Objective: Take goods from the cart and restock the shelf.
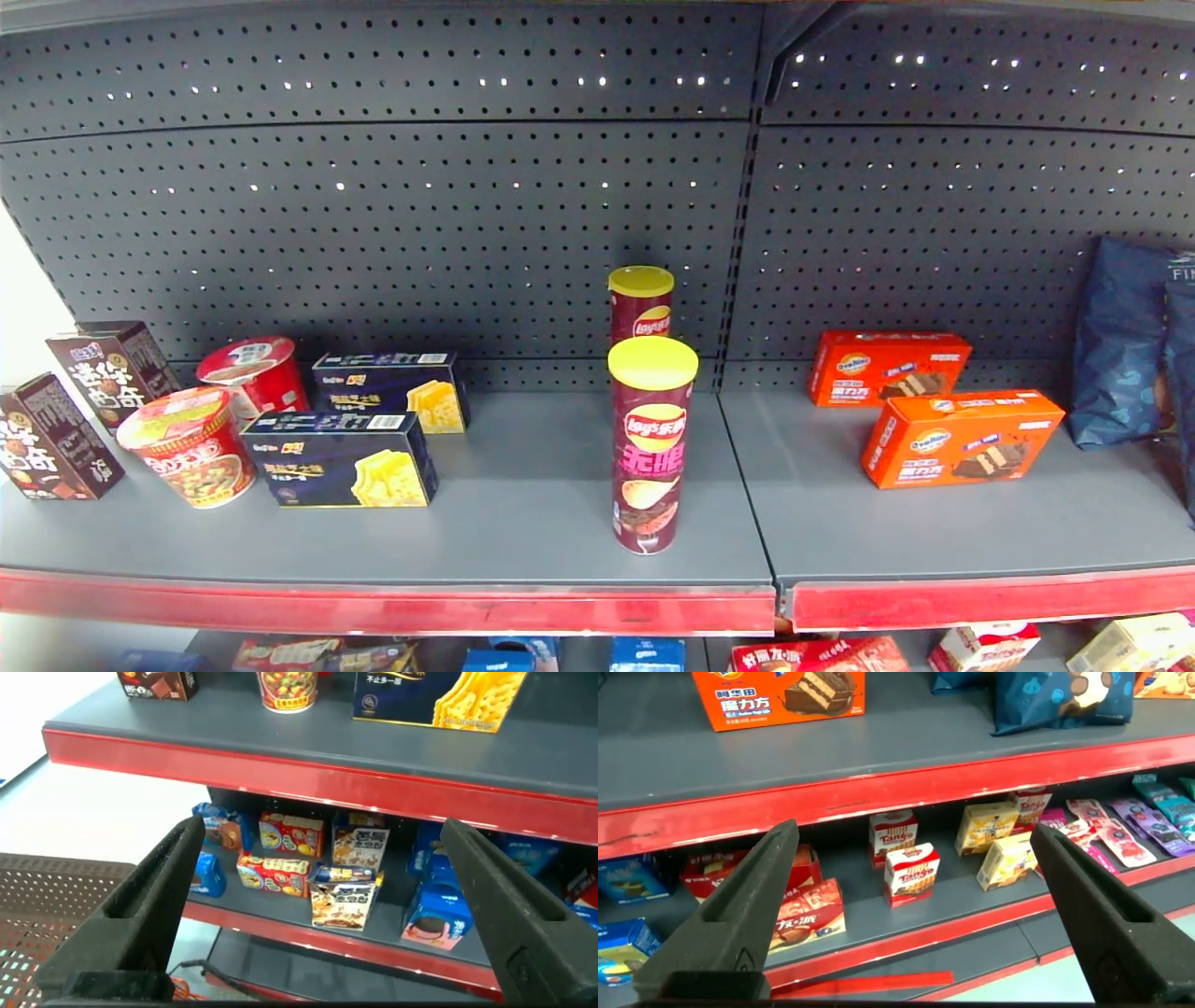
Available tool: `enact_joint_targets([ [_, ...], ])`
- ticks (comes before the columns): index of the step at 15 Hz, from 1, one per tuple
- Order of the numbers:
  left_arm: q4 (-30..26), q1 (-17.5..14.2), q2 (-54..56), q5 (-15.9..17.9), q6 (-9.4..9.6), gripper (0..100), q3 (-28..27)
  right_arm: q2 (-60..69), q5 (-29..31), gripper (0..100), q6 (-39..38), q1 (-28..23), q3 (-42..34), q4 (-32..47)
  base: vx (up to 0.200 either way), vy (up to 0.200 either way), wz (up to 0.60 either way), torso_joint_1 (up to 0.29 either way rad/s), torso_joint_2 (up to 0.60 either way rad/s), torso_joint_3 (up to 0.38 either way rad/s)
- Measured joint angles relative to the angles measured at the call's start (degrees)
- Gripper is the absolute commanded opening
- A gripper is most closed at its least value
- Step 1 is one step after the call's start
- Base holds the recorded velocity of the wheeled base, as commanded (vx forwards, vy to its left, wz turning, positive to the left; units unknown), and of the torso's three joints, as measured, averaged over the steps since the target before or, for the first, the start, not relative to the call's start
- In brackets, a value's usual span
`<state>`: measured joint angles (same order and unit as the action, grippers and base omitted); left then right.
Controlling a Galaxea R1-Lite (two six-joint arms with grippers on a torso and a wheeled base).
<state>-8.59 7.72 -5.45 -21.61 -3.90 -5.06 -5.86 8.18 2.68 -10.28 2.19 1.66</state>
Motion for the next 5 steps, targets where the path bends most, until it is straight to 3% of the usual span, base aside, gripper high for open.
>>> enact_joint_targets([
  [5,0.0,0.02,0.0,0.09,-0.01,100,-0.06,-0.02,-0.61,100,0.4,0.0,0.0,0.0,0.0,0.0,0.0,0.0,0.0,0.0],
])
